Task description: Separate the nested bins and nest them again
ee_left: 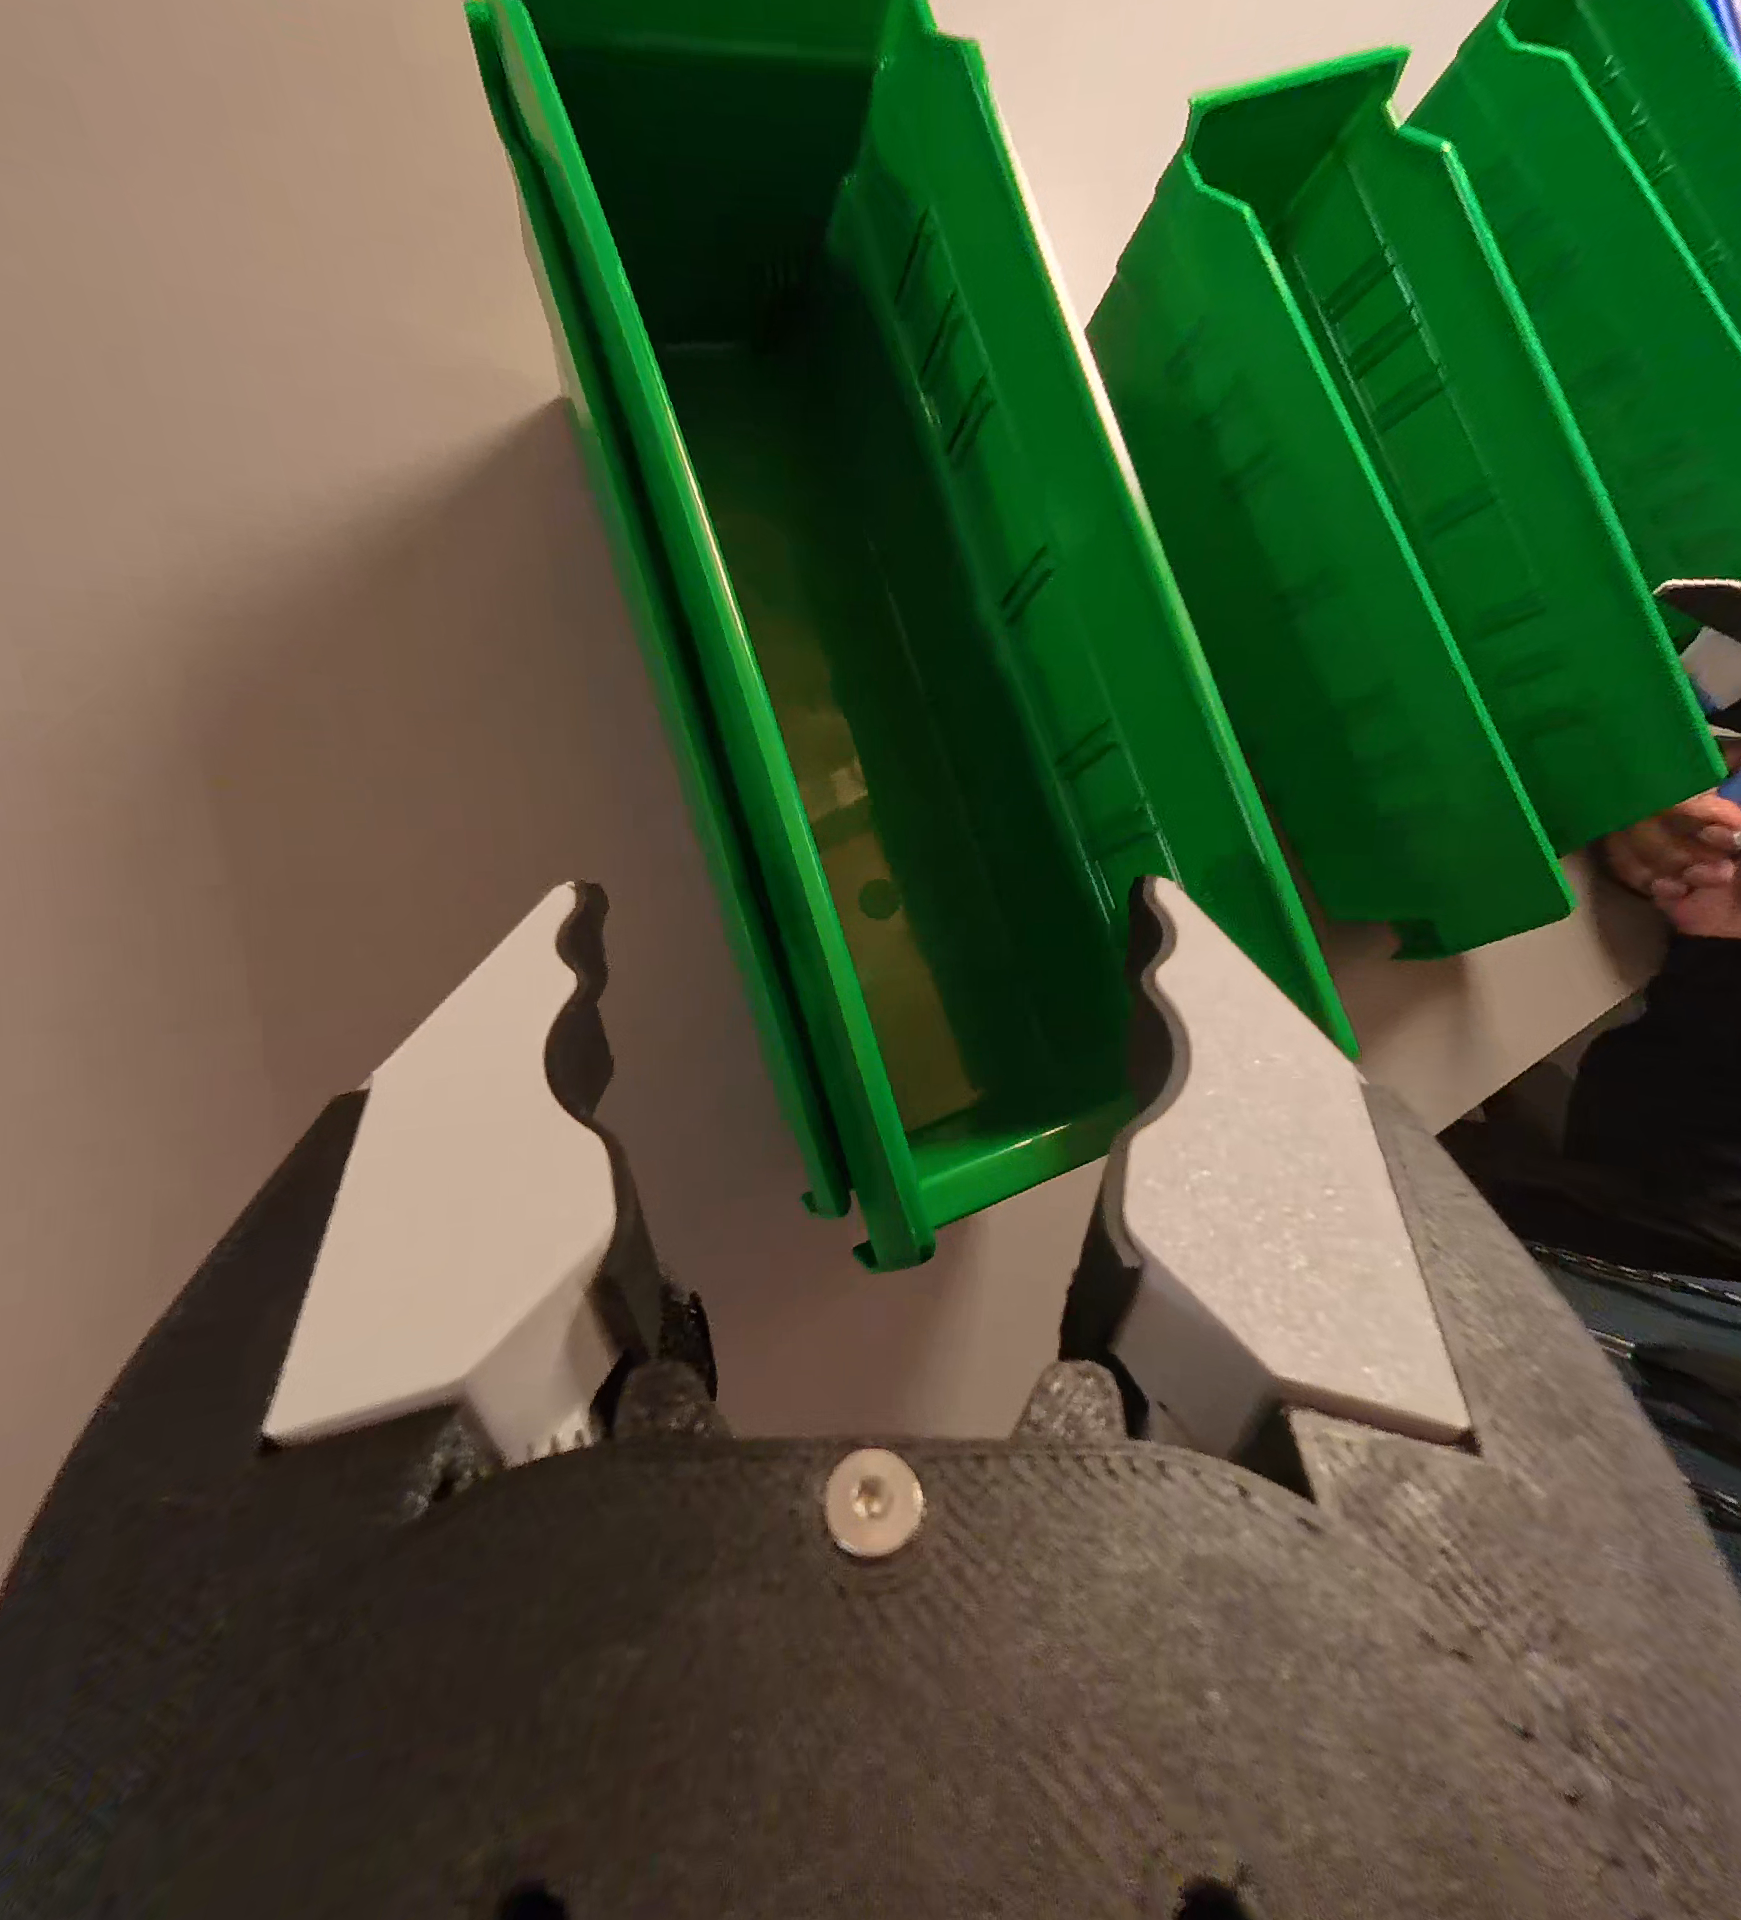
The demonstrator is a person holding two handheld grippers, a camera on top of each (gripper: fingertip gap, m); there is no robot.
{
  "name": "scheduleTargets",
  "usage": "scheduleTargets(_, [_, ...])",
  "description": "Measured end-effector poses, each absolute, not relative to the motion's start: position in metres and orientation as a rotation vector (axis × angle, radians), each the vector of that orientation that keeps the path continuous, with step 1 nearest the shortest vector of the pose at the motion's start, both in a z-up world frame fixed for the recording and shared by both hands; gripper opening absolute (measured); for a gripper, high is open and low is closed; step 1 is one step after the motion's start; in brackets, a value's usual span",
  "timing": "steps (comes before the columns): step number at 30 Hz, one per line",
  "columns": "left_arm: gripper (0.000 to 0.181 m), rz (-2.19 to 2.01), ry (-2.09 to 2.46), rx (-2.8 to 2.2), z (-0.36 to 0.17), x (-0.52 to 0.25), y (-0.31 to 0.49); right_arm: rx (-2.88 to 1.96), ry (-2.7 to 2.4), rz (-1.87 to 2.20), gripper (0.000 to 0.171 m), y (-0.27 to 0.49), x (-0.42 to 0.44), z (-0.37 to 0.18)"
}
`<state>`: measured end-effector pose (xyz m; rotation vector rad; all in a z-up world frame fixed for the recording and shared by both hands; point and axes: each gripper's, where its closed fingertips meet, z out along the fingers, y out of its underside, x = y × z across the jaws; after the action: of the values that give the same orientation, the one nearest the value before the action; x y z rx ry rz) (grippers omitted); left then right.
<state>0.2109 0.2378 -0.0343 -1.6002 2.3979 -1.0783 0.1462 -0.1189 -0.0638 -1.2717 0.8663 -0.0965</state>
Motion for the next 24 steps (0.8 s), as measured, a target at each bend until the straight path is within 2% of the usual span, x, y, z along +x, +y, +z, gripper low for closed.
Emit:
scheduleTargets(8, [0.099, -1.250, 2.397, -1.702, -0.065, 0.200, 0.212, -1.293, 0.876, -0.087, 0.078, -0.116, 0.147, -0.067])
scheduleTargets(12, [0.111, -1.347, 2.323, -1.734, -0.075, 0.200, 0.193, -1.291, 0.878, -0.087, 0.078, -0.117, 0.147, -0.067])
scheduleTargets(19, [0.119, -1.583, 2.464, -1.647, -0.068, 0.181, 0.140, -1.262, 0.873, -0.077, 0.079, -0.120, 0.147, -0.063])
scheduleTargets(24, [0.120, -1.808, 2.388, -1.531, -0.039, 0.191, 0.148, -1.269, 0.941, -0.084, 0.087, -0.129, 0.149, -0.066])
